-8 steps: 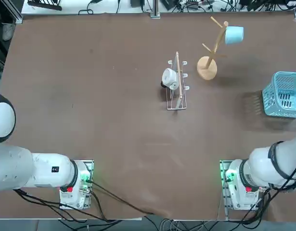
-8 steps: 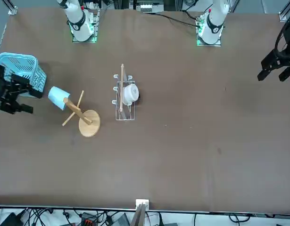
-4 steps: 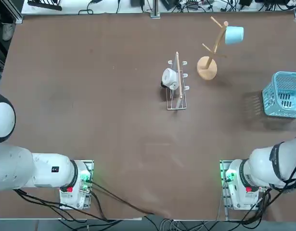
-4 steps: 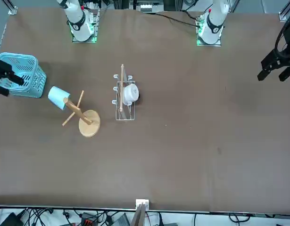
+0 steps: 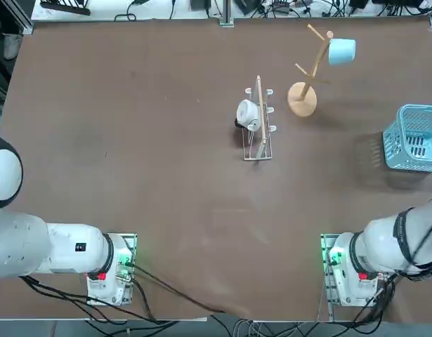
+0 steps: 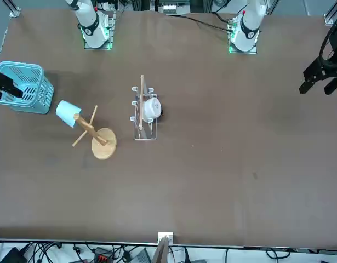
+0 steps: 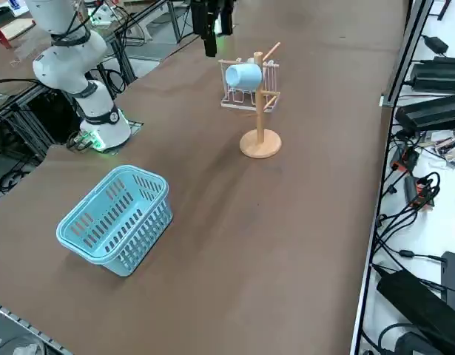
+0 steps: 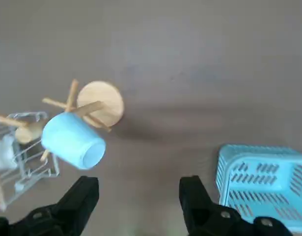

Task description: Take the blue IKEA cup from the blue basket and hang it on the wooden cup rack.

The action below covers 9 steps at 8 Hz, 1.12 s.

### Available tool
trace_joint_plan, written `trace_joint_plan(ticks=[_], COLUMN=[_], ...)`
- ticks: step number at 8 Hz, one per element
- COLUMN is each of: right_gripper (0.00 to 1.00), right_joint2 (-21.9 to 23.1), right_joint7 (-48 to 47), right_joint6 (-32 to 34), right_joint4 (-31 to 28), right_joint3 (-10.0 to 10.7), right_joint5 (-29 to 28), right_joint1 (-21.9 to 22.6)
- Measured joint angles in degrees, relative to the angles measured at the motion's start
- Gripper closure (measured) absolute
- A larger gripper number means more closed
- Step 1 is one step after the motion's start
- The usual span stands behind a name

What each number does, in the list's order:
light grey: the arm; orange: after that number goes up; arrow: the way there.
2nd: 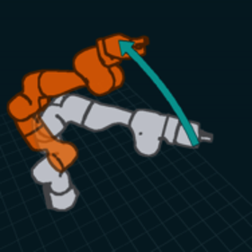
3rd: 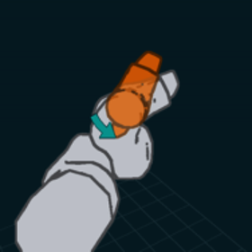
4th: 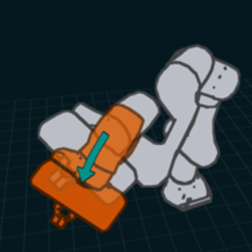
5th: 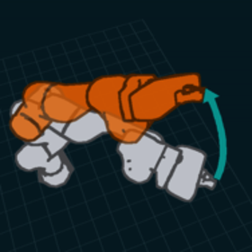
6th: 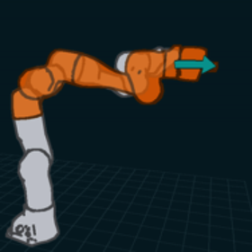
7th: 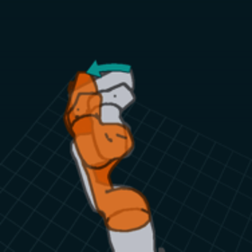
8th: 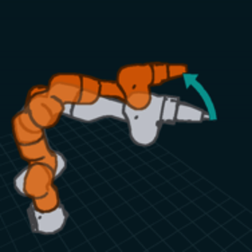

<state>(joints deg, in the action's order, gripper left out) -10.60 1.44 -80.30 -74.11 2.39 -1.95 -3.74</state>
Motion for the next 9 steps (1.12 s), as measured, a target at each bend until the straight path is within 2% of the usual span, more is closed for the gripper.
trace_joint_plan(ticks=[1, 2, 3, 4, 6, 9], right_gripper=[0.00, 0.00, 0.00, 0.00, 0.00, 0.00], right_joint2=[0.24, 1.12, 2.86, 5.17, 9.29, 10.70], right_joint7=[-5.05, -9.96, -13.18, -14.15, -14.20, -14.59], right_joint6=[-0.05, -0.04, -0.01, -0.28, -2.93, -4.23], right_joint4=[-0.08, -0.90, -2.81, -5.62, -11.70, -13.82], right_joint3=[-1.24, -4.08, -6.74, -8.38, -8.78, -7.48], right_joint5=[2.41, 3.80, 4.29, 4.31, 4.25, 0.80], right_joint1=[1.46, 1.48, 0.36, -1.45, -3.52, -4.15])
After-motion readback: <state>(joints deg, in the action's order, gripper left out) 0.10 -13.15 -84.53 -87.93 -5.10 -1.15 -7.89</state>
